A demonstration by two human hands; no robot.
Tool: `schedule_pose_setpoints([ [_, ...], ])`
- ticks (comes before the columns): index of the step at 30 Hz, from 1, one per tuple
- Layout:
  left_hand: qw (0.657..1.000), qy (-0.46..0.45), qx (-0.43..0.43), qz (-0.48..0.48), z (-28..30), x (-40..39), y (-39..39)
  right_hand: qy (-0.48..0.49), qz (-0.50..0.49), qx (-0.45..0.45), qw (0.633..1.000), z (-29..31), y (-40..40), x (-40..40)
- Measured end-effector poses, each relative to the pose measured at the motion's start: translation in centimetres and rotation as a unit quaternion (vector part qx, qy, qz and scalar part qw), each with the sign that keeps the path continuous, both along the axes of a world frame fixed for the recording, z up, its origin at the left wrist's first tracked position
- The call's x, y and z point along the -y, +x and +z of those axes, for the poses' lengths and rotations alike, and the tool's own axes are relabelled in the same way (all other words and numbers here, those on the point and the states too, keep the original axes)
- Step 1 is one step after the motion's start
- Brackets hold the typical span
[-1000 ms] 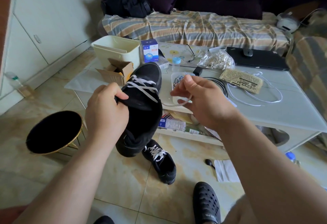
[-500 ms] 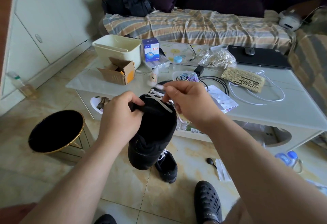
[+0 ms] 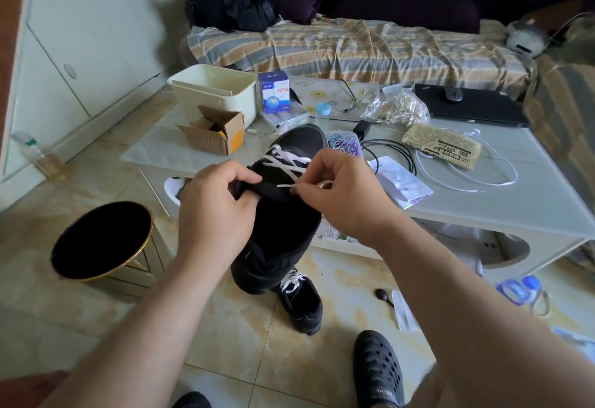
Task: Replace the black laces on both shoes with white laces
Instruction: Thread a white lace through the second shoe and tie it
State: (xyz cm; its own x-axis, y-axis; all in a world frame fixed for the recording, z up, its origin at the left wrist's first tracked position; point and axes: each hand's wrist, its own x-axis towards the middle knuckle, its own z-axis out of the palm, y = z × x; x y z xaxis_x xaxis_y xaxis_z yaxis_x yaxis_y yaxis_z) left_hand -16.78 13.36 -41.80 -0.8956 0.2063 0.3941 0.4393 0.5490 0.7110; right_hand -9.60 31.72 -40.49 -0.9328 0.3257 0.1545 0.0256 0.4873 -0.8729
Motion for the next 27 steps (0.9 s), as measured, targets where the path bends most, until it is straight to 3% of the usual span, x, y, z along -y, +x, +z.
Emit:
schedule_pose_setpoints([
  [8,0.999,0.015,-0.035,0.008,0.1,0.1,0.1,0.148,-0.003,0.01,0.989,0.3,0.1,0.7],
  [13,0.995,0.055,-0.082,-0.008,0.7,0.0,0.8,0.299,-0.076,-0.065,0.949,-0.2,-0.6,1.0],
  [17,0.984,0.075,-0.162,-0.012,1.0,-0.3,1.4,0.278,-0.132,-0.144,0.94,0.0,-0.8,1.1],
  [22,0.974,0.084,-0.212,-0.007,1.2,-0.4,1.8,0.157,-0.122,-0.198,0.96,1.0,-0.4,1.1],
  [27,0.967,0.074,-0.245,-0.003,1.1,-0.6,1.9,0.213,-0.109,-0.209,0.948,1.0,-0.1,1.4],
])
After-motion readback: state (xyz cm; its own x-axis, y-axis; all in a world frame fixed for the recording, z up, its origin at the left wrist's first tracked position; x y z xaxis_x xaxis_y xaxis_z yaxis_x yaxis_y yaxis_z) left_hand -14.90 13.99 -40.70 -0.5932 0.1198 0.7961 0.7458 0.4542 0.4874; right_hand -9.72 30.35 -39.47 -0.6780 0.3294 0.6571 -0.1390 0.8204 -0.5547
